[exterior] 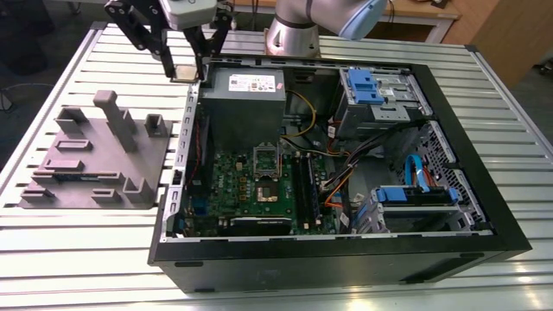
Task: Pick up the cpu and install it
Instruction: 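Pick up the cpu and move it towards the insertion slot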
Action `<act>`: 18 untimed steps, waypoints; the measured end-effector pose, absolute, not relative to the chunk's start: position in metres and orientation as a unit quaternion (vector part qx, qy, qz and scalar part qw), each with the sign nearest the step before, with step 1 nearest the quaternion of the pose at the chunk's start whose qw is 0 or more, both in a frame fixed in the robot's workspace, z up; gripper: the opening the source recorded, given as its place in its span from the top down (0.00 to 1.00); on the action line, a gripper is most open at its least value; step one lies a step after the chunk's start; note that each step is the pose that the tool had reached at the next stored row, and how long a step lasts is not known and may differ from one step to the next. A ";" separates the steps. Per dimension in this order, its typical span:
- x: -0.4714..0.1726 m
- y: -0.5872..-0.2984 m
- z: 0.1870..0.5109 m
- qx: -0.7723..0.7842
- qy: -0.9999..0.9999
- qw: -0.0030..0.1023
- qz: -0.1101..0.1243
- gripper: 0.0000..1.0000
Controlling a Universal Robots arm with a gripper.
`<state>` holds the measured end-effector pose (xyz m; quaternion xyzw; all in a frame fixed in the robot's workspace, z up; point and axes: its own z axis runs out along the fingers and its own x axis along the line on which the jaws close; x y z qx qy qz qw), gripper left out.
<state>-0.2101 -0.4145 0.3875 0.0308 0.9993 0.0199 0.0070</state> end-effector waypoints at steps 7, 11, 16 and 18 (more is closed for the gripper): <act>-0.205 -0.414 0.387 0.031 0.999 0.007 0.020 0.53; -0.205 -0.414 0.387 0.031 0.999 0.007 0.020 0.53; -0.204 -0.414 0.387 0.031 0.999 0.007 0.020 0.53; -0.203 -0.415 0.387 0.031 0.999 0.007 0.020 0.53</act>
